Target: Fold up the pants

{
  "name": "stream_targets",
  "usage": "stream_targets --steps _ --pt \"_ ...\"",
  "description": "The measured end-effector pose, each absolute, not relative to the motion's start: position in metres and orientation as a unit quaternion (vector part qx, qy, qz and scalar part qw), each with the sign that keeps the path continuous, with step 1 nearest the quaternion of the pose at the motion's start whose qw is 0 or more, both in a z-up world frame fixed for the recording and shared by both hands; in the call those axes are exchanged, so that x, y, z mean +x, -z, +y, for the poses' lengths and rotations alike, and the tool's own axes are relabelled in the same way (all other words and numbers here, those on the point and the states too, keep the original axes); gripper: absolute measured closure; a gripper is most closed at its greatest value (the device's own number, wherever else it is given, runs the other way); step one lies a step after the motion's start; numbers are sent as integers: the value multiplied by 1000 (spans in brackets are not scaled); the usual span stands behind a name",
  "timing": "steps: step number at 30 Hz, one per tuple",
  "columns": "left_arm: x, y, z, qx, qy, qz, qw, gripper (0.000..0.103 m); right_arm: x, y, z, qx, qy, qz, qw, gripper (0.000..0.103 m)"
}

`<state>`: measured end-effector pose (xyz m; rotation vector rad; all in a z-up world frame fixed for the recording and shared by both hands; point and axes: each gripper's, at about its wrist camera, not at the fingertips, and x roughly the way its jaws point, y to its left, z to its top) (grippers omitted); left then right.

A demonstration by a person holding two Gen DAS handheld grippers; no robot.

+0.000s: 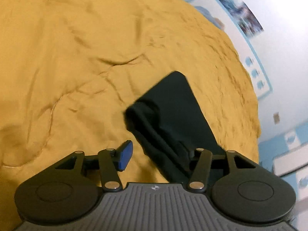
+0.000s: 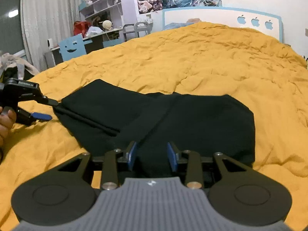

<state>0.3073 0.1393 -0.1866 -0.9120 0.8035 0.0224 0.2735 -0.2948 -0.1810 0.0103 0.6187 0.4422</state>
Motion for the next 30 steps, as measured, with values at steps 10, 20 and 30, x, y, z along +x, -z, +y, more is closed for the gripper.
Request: stream_targets --steps 10,20,30 --pt "333 219 138 -477 -13 339 811 33 314 177 -254 10 -198 306 931 70" --pt "338 229 140 -498 -17 294 815 30 342 209 -198 -59 -191 331 922 71" --pt "344 229 134 -481 -27 292 826 39 320 180 -233 -11 -202 295 934 66"
